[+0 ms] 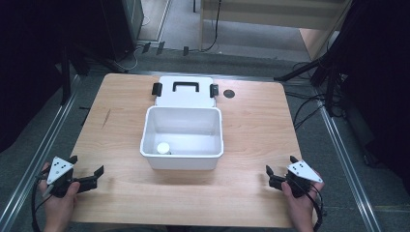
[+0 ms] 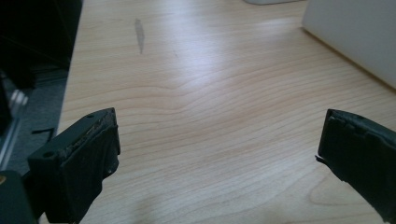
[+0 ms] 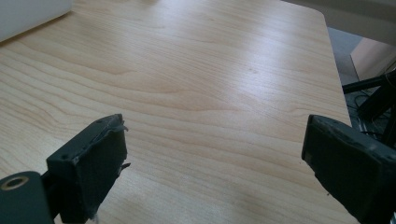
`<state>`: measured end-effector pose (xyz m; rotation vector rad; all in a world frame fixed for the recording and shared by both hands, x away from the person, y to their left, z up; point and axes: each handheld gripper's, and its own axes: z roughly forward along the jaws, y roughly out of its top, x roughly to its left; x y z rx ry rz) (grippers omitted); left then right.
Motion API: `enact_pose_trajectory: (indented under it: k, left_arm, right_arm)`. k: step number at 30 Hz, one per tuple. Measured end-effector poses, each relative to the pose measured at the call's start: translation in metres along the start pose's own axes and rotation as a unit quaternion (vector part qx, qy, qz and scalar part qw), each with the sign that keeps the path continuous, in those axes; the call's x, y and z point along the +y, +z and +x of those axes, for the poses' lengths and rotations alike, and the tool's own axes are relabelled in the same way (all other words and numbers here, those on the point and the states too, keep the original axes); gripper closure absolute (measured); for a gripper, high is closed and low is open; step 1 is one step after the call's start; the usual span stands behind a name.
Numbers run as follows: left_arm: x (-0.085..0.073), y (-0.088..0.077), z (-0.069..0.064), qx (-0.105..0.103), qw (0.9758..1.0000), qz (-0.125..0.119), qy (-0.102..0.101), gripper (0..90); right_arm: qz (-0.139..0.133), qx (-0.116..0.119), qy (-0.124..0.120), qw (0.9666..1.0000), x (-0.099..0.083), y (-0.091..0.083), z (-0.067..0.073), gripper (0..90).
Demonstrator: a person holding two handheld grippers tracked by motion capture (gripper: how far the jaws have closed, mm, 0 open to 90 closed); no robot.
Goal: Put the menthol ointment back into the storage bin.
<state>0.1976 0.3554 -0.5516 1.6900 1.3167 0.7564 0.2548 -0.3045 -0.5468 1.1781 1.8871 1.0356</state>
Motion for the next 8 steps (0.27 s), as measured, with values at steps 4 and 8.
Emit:
enact_pose_trajectory:
  k: [4,8]
  left_arm:
    - [-0.0003,-0.0006,0.0041,-0.007,0.9998,-0.004,-0.018,0.0]
    - [0.0,-0.0001,0.0035,-0.008,0.9998,-0.001,-0.016,0.0]
  right_arm:
    - [0.002,0.0,0.003,1.0,0.0002,0.0003,-0.0002,6.9]
    - [0.004,-0.001,0.001,1.0,0.0003,0.0007,0.0004,6.9]
